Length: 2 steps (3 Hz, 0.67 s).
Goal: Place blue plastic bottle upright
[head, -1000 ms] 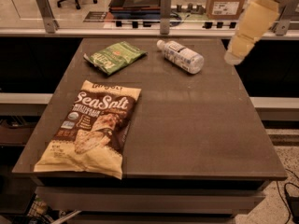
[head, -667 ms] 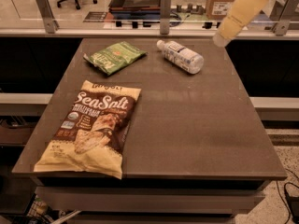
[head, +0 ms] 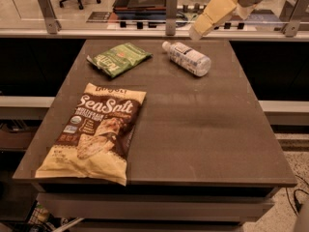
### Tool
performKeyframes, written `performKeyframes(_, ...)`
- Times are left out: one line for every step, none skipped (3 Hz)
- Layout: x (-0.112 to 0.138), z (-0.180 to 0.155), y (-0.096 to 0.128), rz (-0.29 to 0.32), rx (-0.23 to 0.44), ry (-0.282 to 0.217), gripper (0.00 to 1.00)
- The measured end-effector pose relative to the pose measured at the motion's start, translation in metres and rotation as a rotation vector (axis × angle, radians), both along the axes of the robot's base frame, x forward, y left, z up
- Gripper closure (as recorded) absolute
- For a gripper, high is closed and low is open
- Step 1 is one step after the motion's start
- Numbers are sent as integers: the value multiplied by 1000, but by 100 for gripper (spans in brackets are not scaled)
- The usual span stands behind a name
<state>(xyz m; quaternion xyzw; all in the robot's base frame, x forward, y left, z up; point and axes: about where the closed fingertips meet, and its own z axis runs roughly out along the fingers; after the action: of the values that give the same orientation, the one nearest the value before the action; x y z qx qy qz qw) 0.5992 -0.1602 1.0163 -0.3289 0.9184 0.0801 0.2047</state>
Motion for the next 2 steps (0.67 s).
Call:
performKeyframes(23, -28, 9, -89, 0, 53, 0)
performKeyframes(23, -28, 10, -87, 1, 50, 0)
